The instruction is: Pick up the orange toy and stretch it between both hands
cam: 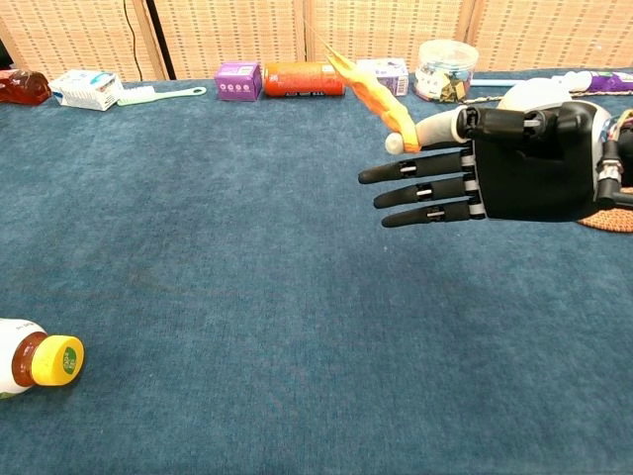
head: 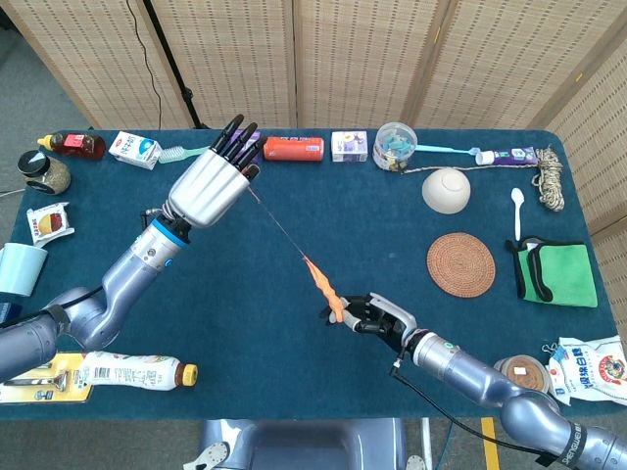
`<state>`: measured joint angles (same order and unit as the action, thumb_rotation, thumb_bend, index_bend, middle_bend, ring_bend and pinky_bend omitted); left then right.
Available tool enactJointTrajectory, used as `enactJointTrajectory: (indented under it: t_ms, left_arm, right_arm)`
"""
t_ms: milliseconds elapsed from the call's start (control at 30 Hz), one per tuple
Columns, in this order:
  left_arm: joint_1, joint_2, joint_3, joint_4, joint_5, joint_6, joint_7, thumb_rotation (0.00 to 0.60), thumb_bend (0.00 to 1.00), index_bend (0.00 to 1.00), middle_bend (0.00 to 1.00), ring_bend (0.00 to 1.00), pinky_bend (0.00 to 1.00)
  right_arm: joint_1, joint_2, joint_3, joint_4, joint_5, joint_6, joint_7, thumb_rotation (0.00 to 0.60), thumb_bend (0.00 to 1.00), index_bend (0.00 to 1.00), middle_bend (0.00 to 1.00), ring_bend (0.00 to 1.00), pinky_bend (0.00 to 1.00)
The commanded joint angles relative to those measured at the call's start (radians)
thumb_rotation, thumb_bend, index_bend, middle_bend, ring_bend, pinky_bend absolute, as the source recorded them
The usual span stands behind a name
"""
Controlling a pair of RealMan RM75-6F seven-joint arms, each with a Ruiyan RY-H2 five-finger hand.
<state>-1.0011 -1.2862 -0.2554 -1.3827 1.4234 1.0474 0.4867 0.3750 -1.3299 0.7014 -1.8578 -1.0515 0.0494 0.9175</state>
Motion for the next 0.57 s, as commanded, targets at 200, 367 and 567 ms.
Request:
enactJointTrajectory:
  t_ms: [200, 367, 567]
  left_arm:
    - [-0.001, 0.005, 0.007, 0.025, 0.000, -0.008, 0.002, 0.600, 0.58, 0.68, 0.17, 0.06, 0.04]
    - [-0.001, 0.005, 0.010, 0.022, 0.002, -0.007, -0.002, 0.600, 0.58, 0.68, 0.17, 0.06, 0.04]
    - [-0.004, 0.004, 0.012, 0.011, 0.009, -0.004, 0.001, 0.600, 0.58, 0.68, 0.17, 0.06, 0.04]
  right_arm:
    - [-0.029, -0.010, 0.035, 0.021, 0.046, -0.043, -0.054, 0.600, 0.61, 0.63, 0.35, 0.34, 0.13]
    - [-0.043, -0.022, 0.057, 0.032, 0.078, -0.075, -0.093, 0.600, 0.61, 0.63, 0.35, 0.34, 0.13]
    - [-0.057, -0.035, 0.079, 0.043, 0.116, -0.107, -0.145, 0.600, 0.61, 0.63, 0.35, 0.34, 0.13]
